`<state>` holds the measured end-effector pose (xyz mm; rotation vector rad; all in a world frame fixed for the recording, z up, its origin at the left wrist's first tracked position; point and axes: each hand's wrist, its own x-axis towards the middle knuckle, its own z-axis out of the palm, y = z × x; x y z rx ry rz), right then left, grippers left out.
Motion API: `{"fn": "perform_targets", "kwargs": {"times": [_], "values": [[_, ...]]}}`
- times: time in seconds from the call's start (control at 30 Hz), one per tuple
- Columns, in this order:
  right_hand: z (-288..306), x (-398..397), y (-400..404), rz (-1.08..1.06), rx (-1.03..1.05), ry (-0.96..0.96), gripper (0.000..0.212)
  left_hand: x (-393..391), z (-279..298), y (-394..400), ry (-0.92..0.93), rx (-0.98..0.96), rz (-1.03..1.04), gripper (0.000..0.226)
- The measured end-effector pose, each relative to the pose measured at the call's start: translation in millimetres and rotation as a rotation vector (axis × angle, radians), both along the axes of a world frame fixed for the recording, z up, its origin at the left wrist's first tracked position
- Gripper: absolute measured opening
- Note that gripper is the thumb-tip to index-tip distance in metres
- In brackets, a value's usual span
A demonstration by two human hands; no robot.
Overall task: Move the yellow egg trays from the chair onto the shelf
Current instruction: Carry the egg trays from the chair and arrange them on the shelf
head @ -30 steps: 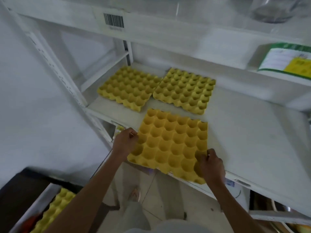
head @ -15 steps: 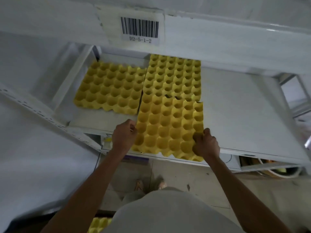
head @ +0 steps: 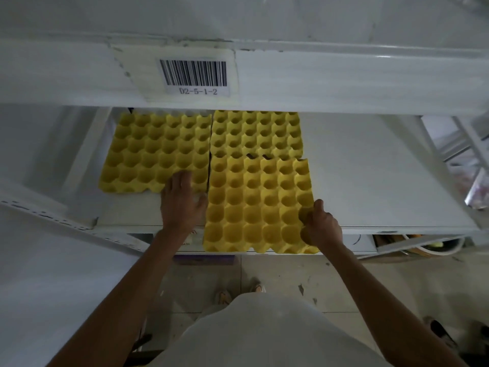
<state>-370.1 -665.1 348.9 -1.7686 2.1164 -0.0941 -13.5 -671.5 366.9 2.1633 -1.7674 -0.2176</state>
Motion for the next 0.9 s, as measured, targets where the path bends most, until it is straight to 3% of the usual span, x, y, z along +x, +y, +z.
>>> {"fn": "perform_targets", "kwargs": {"times": [0.17,0.67,0.9], "values": [[-1,-4,0,0.025,0.006,-0.02,0.024,8,-17,-16,-0.059,0.201,-0.14,0.067],[-14,5,0,-0.044,-0.111,0.009,0.021,15,-18,-20,0.005,0.164,-0.182,0.065],[-6,6,-5,-0.02,-0.013,0.022,0.027,12,-13,-20,0.026,0.192,-0.162,0.065]]}}
